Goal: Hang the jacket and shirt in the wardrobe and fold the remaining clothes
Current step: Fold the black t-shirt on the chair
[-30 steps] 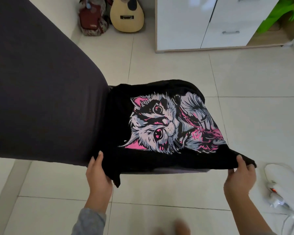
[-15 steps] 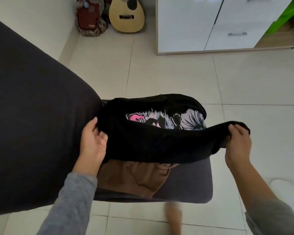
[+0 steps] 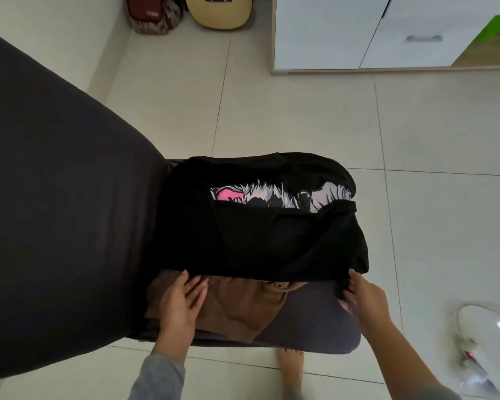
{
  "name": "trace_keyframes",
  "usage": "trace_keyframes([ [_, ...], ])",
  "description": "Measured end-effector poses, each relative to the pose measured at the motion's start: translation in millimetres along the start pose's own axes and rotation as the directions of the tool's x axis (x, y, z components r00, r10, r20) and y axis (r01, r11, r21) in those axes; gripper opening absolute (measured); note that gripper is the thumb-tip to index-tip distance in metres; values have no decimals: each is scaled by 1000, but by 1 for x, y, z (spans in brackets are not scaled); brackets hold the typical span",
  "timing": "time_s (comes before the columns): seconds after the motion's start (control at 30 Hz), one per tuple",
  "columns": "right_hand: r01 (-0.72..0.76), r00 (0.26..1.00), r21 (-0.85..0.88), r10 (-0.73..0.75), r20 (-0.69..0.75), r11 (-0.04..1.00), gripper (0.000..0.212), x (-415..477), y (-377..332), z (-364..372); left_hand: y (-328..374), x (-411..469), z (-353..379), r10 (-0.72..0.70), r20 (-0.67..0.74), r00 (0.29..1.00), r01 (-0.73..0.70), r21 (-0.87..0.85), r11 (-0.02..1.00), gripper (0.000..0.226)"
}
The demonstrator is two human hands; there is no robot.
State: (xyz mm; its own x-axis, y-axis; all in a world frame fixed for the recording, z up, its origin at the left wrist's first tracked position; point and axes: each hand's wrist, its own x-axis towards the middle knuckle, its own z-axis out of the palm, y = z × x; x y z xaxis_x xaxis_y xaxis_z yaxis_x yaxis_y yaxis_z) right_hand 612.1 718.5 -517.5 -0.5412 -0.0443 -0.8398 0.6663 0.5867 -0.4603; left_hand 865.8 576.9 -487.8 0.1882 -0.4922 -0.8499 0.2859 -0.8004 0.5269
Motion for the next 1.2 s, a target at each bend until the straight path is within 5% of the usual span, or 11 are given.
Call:
trace_keyframes([
  [0.1,-142,988,252,119,103,957,55,-8,-13,5,2,0,3,-27,114,993,29,-21,999,26],
  [0.2,-190,976,352,139,167,916,58,-8,-23,9,9,2,9,20,74,997,-24,46,999,12],
  [0.37,-200,970,470,105,221,860,33,-7,-22,11,19,5,16,71,13,997,-71,-28,997,17],
  [0.53,-101,993,642,35,115,760,8,-6,-21,7,19,-2,19,185,-45,982,-189,-98,977,27],
  [0.7,87,986,329,-34,-163,940,20,-3,-25,5,23,-9,23,246,-90,965,-254,-83,964,17],
  [0.93,190,968,-123,-206,-143,974,19,9,-12,0,18,13,9,41,-102,994,-42,-13,999,25],
  [1.2,239,911,-162,-279,-305,957,18,9,-3,11,-1,11,8,398,-242,885,-310,330,892,11],
])
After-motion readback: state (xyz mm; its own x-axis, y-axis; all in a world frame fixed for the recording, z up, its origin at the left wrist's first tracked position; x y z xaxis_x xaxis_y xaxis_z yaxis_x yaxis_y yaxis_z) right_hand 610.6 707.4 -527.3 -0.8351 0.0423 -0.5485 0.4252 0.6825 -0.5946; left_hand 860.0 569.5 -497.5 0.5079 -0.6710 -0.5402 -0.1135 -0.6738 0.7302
